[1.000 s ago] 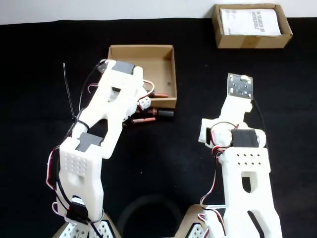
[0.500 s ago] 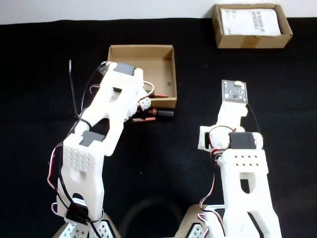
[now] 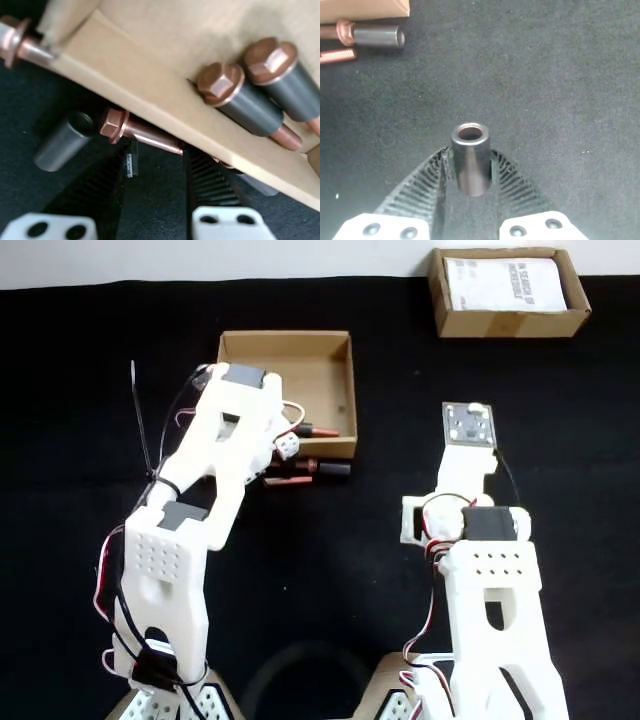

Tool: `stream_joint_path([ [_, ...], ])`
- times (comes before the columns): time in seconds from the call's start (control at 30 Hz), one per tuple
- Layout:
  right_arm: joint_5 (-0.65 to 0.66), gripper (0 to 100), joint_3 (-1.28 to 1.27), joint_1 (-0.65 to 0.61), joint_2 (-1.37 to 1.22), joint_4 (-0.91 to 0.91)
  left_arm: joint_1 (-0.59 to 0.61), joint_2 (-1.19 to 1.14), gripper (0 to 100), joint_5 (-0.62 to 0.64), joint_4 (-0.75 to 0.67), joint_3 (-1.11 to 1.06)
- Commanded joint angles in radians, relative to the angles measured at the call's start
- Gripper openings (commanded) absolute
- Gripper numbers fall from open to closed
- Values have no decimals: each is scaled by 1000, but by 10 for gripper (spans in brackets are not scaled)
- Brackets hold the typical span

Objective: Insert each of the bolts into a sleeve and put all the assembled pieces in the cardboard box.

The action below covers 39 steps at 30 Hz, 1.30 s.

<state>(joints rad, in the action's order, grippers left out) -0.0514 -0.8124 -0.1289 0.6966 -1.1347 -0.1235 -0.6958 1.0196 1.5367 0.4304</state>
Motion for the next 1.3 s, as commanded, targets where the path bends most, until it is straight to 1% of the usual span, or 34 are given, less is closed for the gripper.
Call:
stream_joint_path([
  [0.0, 28, 6, 10, -5, 24, 13, 45, -16, 147, -2, 11, -13],
  [0.13, 40, 6, 10, -5, 24, 13, 53, -88, 146, -2, 11, -51],
  [0.33, 46, 6, 10, -5, 24, 13, 53, -124, 143, 0, 48, -7],
  [0.4, 46, 6, 10, -5, 24, 13, 53, -124, 98, 0, 48, -8],
  [0.47, 46, 6, 10, -5, 24, 13, 53, -124, 7, -15, 54, -8],
  [0.53, 46, 6, 10, -4, 24, 12, 47, -125, 19, -43, 61, -8],
  [0.57, 46, 6, 10, -4, 25, 12, 47, -125, 9, -48, 63, -10],
  [0.77, 46, 6, 10, -4, 33, 7, 39, -124, 8, -51, 91, -8],
  [0.8, 46, 6, 10, -4, 33, 7, 31, -120, 8, -60, 101, -2],
  [0.9, 46, 6, 10, -4, 28, 7, -10, -114, 8, -138, 115, 12],
  [0.97, 46, 6, 10, -4, 27, 7, -25, -102, 8, -141, 132, 31],
  [1.13, 48, 6, 10, -4, 25, 10, -50, -21, 10, -141, 187, 148],
  [1.27, 86, 6, 10, -4, 24, 12, -74, 101, 10, -140, 215, 271],
])
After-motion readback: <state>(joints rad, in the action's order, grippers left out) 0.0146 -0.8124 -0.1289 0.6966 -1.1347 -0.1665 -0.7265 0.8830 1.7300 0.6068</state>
